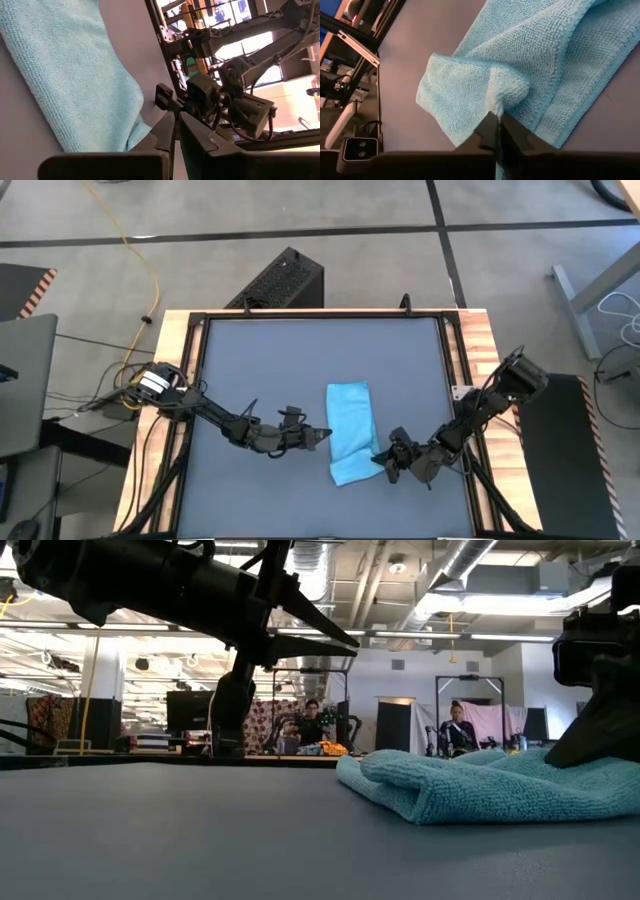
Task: Roll towel
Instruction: Roll the blue microfiber towel
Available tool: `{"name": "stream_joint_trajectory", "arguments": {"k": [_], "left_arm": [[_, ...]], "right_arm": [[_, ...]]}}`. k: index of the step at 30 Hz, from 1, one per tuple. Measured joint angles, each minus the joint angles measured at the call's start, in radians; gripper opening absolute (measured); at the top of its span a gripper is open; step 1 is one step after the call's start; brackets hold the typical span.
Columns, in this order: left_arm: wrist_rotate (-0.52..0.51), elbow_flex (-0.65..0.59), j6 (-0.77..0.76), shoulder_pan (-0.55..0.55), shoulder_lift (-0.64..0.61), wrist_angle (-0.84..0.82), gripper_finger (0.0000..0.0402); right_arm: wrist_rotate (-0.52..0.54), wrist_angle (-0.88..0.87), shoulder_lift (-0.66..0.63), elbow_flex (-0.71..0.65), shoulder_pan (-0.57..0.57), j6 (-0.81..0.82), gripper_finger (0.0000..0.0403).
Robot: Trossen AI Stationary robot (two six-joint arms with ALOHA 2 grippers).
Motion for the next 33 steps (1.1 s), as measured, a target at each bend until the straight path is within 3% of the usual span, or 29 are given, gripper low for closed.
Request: {"name": "stream_joint_trajectory", "arguments": {"k": [21, 33], "left_arm": [[0.000, 0.000, 0.004, -0.008, 0.000, -0.003, 0.0013], [-0.003, 0.000, 0.007, -0.006, 0.000, -0.017, 0.0013]], "right_arm": [[0.019, -0.044, -0.032, 0.009, 0.201, 0.033, 0.0016], [0.071, -0.051, -0.034, 0.019, 0.212, -0.013, 0.0019]]}}
